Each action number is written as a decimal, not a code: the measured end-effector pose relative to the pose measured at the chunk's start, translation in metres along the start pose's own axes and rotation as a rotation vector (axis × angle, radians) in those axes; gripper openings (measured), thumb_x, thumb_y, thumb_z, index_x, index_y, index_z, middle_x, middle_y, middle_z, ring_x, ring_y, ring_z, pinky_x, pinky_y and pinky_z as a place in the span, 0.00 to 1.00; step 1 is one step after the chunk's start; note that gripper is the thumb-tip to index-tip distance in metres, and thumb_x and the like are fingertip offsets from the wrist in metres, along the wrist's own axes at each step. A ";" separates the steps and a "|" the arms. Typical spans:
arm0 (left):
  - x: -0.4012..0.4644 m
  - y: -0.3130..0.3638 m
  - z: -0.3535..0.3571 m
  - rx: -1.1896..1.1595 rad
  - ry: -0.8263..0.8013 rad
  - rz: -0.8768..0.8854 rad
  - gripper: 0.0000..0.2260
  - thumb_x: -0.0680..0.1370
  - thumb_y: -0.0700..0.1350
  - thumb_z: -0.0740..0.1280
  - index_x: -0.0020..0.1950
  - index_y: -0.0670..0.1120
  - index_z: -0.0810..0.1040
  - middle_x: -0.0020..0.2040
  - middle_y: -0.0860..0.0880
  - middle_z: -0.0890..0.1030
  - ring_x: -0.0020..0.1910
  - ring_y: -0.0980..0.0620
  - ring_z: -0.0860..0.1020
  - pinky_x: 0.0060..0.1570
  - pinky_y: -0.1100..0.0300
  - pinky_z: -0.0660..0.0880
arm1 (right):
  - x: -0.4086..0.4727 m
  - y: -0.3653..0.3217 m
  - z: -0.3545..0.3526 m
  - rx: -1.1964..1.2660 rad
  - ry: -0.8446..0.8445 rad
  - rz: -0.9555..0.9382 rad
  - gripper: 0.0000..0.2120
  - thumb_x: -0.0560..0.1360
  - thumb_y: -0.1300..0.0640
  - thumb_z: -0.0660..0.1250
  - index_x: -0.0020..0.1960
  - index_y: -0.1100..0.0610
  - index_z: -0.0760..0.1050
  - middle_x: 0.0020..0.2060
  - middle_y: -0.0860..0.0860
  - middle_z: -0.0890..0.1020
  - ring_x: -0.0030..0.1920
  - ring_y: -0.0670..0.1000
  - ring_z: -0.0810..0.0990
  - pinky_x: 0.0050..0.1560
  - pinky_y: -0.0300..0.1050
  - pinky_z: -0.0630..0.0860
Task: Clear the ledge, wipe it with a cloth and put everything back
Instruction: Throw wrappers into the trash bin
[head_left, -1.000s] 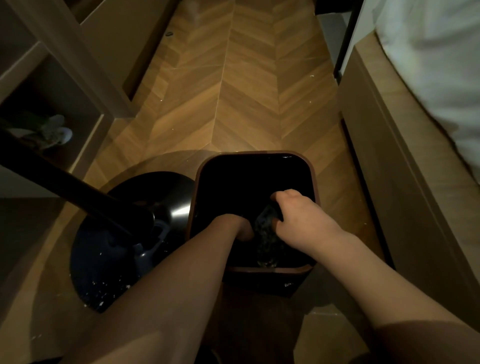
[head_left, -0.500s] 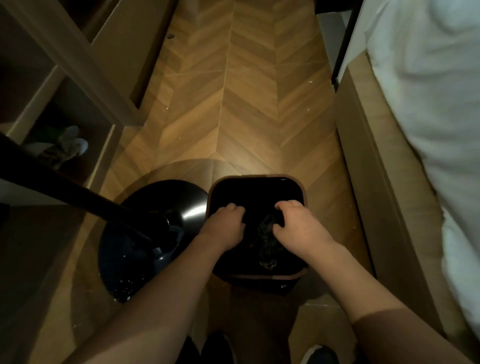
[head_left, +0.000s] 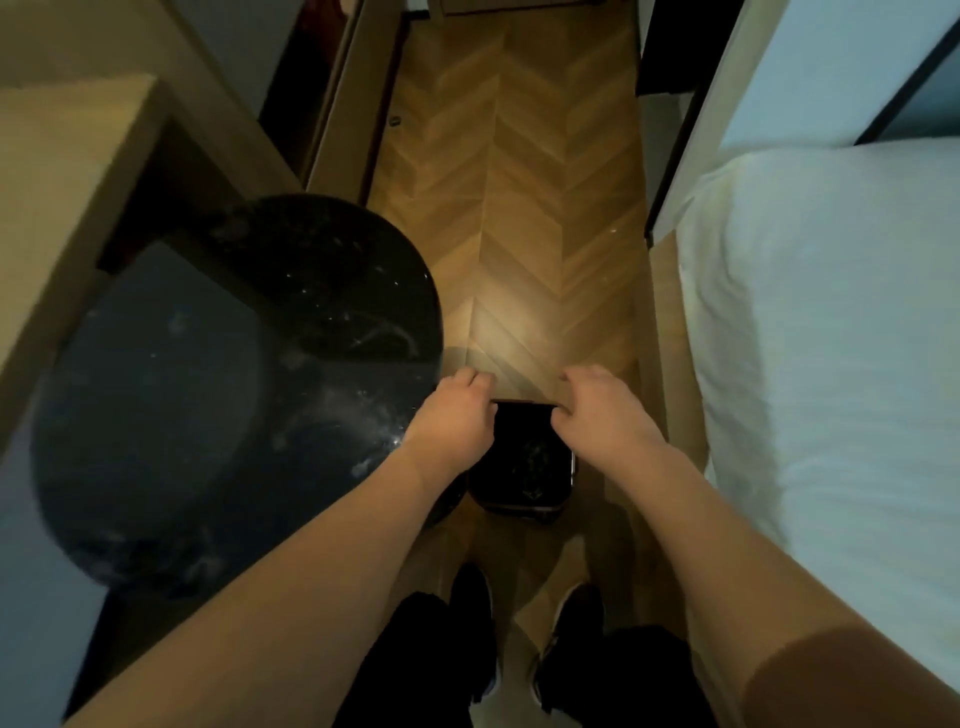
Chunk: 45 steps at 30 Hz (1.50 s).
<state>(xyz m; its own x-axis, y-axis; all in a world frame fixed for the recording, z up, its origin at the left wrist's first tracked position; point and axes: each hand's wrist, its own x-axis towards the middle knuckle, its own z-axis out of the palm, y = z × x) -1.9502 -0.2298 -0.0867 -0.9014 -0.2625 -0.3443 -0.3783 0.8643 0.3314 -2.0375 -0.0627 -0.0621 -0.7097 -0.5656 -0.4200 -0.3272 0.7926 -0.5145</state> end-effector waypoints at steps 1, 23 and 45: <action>-0.013 0.014 -0.021 -0.002 -0.002 0.015 0.18 0.84 0.43 0.60 0.73 0.42 0.69 0.68 0.43 0.71 0.67 0.41 0.70 0.64 0.47 0.71 | -0.015 -0.013 -0.019 -0.004 -0.004 -0.009 0.24 0.79 0.56 0.63 0.74 0.54 0.65 0.69 0.54 0.70 0.68 0.56 0.70 0.67 0.51 0.72; -0.188 -0.110 -0.146 -0.097 0.424 -0.461 0.18 0.85 0.49 0.59 0.73 0.44 0.70 0.70 0.46 0.72 0.66 0.45 0.73 0.63 0.50 0.74 | -0.067 -0.227 -0.018 -0.236 -0.151 -0.316 0.27 0.79 0.54 0.64 0.77 0.54 0.62 0.72 0.52 0.67 0.69 0.53 0.70 0.67 0.49 0.72; -0.486 -0.201 -0.077 -0.363 0.721 -1.484 0.19 0.84 0.50 0.60 0.75 0.48 0.69 0.73 0.48 0.69 0.69 0.50 0.71 0.66 0.52 0.75 | -0.166 -0.463 0.181 -0.557 -0.646 -1.097 0.28 0.80 0.54 0.66 0.77 0.51 0.61 0.74 0.50 0.66 0.72 0.52 0.67 0.70 0.50 0.69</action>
<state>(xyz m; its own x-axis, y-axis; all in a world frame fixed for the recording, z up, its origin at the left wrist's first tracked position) -1.4522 -0.3085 0.0817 0.3840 -0.9164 -0.1129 -0.8594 -0.3994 0.3193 -1.6552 -0.3769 0.1102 0.4300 -0.8341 -0.3455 -0.8346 -0.2213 -0.5045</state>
